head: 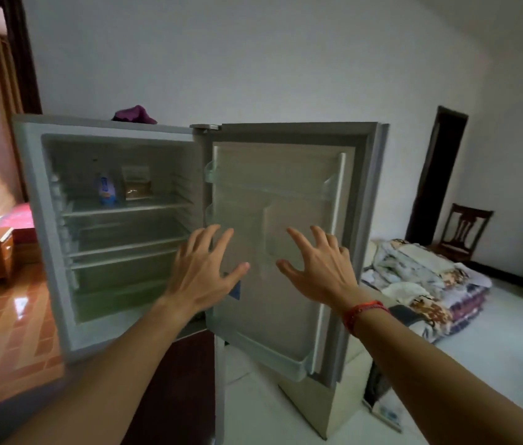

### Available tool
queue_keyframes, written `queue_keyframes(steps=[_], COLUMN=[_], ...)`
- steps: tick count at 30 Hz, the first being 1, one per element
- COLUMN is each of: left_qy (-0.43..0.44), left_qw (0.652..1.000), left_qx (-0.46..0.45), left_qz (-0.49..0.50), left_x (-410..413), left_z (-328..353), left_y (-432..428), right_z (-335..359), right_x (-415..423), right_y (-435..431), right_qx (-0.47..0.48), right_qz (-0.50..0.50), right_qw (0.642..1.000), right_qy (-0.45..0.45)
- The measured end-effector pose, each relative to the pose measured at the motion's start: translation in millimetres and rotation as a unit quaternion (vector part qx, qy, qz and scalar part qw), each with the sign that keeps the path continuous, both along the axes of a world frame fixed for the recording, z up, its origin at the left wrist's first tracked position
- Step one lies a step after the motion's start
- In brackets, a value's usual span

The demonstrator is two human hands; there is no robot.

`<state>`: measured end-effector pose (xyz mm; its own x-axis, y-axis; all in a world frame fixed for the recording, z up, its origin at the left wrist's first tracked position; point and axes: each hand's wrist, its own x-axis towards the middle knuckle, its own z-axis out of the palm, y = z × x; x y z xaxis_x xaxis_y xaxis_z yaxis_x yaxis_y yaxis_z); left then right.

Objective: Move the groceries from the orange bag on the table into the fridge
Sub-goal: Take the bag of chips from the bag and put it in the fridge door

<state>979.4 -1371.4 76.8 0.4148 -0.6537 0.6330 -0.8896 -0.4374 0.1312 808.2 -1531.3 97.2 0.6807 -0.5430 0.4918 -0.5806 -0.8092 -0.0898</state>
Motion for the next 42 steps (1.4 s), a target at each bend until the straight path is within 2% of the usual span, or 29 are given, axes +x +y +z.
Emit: queue_keyframes(steps=[10,18,25,33,37,42], left_qy=[-0.01,-0.026,-0.031,-0.044,-0.043,-0.056], left_qw=[0.979,0.929,0.866,0.794,0.773,0.762], left_qx=[0.008,0.044,0.058,0.046,0.043,0.044], left_qz=[-0.202,-0.366,-0.495,-0.604,-0.632,-0.644], left_x=[-79,-146,-224,-321,-366,-409], left_z=[-2,-10,-29,-35,-35,-37], left_y=[-118,-173,-167,-143,-127,-119], right_z=[-6,-22,-42,-44,-47,-51], right_x=[-135,-218,-294,-374,-411,-449], right_y=[-46,-12,65,152,180,201], right_qx=[0.013,0.007,0.005,-0.001,-0.003,-0.001], right_qz=[-0.172,-0.373,-0.523,-0.614,-0.639,-0.669], right_qw=[0.985,0.927,0.852,0.789,0.769,0.743], right_qy=[0.021,0.017,0.024,0.017,0.015,0.02])
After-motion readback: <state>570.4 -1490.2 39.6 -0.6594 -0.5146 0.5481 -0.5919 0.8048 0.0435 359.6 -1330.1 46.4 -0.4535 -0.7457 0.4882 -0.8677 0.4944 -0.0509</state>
